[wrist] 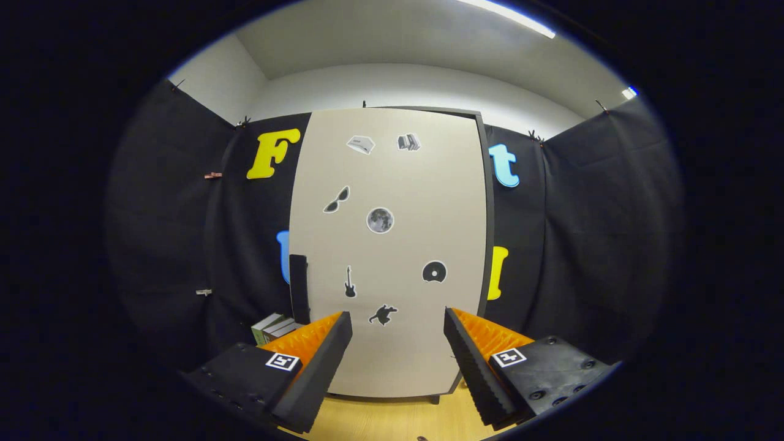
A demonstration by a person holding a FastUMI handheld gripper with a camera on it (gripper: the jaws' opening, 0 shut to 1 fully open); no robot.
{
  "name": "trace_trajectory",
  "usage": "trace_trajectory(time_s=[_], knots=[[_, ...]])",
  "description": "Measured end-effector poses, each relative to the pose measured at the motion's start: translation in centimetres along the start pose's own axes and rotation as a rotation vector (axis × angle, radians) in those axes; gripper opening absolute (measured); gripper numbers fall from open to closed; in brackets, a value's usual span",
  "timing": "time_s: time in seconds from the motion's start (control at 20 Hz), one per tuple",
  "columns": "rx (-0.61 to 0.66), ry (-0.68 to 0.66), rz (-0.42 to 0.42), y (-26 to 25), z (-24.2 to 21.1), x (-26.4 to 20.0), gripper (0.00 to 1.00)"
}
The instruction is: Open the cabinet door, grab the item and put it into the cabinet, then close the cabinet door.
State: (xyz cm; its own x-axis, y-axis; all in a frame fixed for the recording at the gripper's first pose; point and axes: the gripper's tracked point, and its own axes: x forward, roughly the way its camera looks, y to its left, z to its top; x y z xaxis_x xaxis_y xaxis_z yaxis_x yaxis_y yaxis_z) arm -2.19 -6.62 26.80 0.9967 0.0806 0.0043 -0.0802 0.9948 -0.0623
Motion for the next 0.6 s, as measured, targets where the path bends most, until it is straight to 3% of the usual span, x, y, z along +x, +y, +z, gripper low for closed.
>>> trace_trajectory(time_s=[0.6], knots=[[0.028,-0.002,0.06,1.9,-0.6,0.5,0.98]])
